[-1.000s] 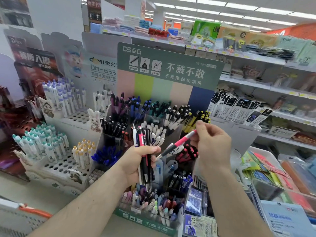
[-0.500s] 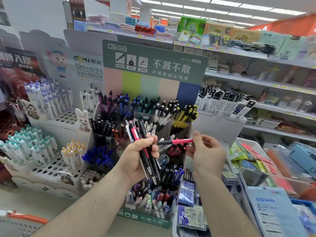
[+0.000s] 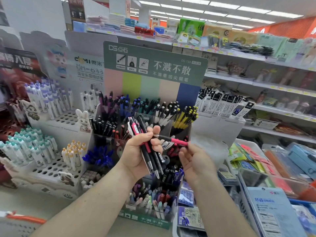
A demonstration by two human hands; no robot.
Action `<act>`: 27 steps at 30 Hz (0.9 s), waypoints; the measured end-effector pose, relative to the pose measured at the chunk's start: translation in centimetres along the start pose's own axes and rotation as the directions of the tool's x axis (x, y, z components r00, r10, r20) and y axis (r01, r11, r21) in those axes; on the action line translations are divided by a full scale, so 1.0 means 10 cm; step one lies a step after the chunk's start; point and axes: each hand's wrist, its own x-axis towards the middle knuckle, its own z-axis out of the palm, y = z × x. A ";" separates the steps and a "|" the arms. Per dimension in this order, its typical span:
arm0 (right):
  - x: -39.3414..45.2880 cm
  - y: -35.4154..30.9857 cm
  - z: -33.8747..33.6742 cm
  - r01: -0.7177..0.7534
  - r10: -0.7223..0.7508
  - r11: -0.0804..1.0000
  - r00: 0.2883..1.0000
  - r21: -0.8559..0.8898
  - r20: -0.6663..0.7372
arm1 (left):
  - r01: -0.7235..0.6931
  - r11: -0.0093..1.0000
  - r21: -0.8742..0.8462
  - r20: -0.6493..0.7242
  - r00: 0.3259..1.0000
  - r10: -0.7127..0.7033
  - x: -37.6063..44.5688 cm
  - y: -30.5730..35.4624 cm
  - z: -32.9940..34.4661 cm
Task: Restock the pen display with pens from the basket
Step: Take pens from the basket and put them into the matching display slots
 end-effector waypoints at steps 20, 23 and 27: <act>0.51 -0.32 0.29 0.521 -0.432 -0.225 0.704 -0.824 0.563 | 0.086 0.854 0.512 -0.223 0.974 0.035 -0.10 0.13 -0.10; 0.53 -0.33 0.37 0.454 -0.346 -0.308 0.765 -0.836 0.543 | 0.131 0.804 0.580 -0.237 0.971 0.013 -0.13 0.13 -0.09; 0.52 -0.33 0.41 0.372 -0.269 -0.429 0.817 -0.823 0.510 | 0.149 0.769 0.621 -0.222 0.975 -0.010 -0.16 0.12 -0.07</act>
